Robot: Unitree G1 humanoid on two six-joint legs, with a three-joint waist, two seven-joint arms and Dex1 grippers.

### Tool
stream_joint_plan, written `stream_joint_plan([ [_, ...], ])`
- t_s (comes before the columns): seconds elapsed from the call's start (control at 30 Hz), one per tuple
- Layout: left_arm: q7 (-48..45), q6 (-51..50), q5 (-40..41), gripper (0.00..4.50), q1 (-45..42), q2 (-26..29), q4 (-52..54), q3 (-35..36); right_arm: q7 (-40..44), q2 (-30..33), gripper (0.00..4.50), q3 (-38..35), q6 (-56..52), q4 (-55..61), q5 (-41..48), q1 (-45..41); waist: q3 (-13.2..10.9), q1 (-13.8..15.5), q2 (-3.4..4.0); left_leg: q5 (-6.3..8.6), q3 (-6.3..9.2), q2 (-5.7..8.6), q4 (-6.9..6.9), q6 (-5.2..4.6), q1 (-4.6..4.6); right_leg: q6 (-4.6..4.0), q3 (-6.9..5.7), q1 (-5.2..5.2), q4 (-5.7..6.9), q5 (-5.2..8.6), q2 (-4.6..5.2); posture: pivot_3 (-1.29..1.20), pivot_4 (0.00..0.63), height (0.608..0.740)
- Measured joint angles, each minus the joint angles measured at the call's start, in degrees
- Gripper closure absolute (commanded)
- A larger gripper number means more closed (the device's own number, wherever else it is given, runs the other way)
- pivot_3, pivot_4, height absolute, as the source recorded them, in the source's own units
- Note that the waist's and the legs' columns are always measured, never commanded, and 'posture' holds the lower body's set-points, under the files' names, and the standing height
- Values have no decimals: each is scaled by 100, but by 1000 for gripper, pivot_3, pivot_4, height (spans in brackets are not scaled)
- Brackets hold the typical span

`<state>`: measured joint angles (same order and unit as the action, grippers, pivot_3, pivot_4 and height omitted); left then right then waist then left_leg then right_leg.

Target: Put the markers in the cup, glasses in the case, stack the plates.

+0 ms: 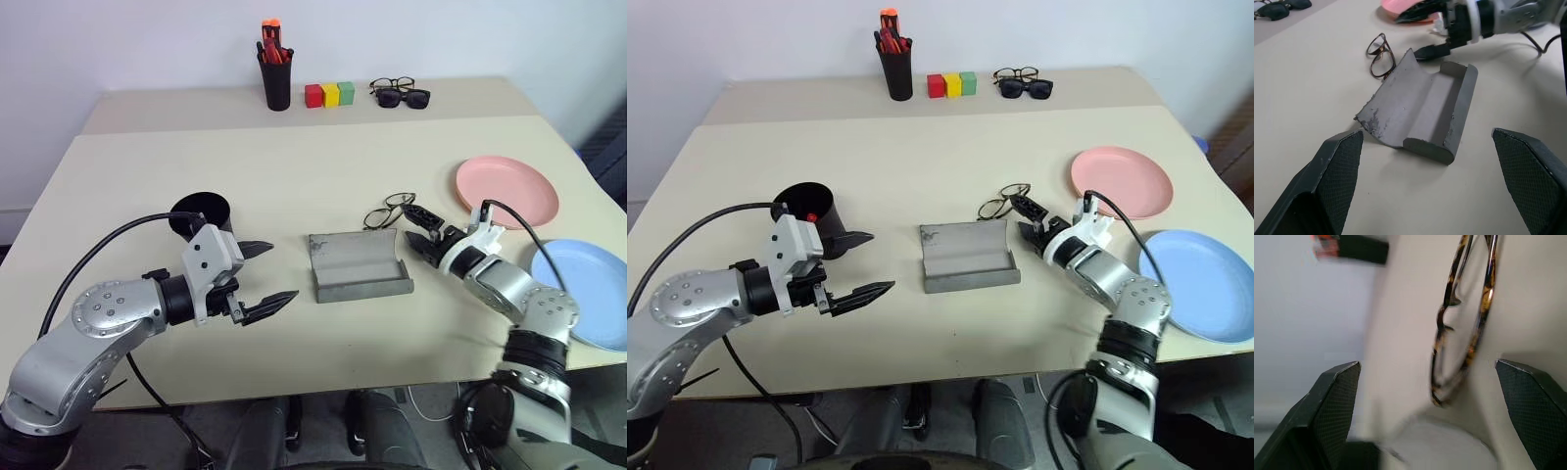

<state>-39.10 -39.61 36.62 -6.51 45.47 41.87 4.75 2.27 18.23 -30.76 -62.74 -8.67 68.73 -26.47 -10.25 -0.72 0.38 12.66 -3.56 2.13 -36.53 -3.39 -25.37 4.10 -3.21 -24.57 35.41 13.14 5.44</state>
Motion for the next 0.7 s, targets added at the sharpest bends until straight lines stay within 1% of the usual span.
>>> stream_joint_plan([
  [0.1,-42,20,-20,179,-29,-25,-65,-80,930,985,29,916,747,1250,-1140,482,-1,9,2,-3,0,0,0,-7,-1,1,-2,-1,-4,1,-3,0,150,740],
  [0.13,-52,32,-34,179,-38,-49,-90,-122,1235,1390,29,1227,1019,1533,-1536,612,-1,9,2,-3,-1,0,0,-8,0,2,-2,-1,-4,1,-3,0,150,740],
  [0.2,-75,56,-71,179,-55,-76,-131,-165,1725,2002,29,1660,1587,1777,-2309,811,-3,13,-4,-3,-1,-1,-3,-8,-1,2,-3,1,-6,2,-5,0,150,740],
  [0.23,-90,70,-103,179,-60,-78,-147,-175,2000,2413,29,1954,2058,1793,-2883,925,-3,15,-4,-3,-1,-1,-6,-7,-1,2,-4,2,-9,2,-5,0,150,740],
  [0.3,-129,117,-119,179,-64,-81,-193,-182,2410,2981,29,2442,3064,1635,-3963,1009,-4,13,-5,0,-2,-1,-11,-2,-1,2,-4,4,-11,2,-5,0,150,740],
  [0.37,-192,167,-149,179,-90,-92,-257,-202,2618,3558,29,3115,4588,1107,-5387,876,-5,-4,-7,2,-4,-1,-19,1,0,3,-4,5,-11,3,-6,0,150,740],
  [0.4,-208,190,-173,179,-104,-101,-286,-220,2607,3709,29,3408,5281,740,-6041,688,-6,-13,-8,3,-4,-3,-25,1,0,3,-4,6,-10,3,-9,0,150,740],
  [0.43,-228,232,-206,179,-118,-111,-331,-254,2579,3780,29,3681,6031,302,-6675,434,-7,-23,-9,3,-4,-3,-26,2,1,3,-4,6,-10,2,-10,0,150,740],
  [0.53,-267,295,-248,179,-110,-121,-377,-323,2410,3660,29,4174,7413,-634,-7727,-130,-11,-8,-15,-2,-4,-6,-27,-3,-1,2,-4,6,-7,3,-14,0,150,740],
  [0.6,-291,368,-281,179,-68,-135,-379,-323,2247,3467,29,4461,8134,-1274,-8260,-478,-12,1,-17,-19,-3,-7,-28,20,-2,2,-3,6,-7,3,-16,0,150,740],
  [0.7,-401,459,-298,179,60,-70,-380,-284,2021,3103,29,4803,9017,-2197,-8844,-919,-14,8,-19,-22,-3,-7,-36,24,-5,2,-3,9,-5,2,-16,0,150,740],
])
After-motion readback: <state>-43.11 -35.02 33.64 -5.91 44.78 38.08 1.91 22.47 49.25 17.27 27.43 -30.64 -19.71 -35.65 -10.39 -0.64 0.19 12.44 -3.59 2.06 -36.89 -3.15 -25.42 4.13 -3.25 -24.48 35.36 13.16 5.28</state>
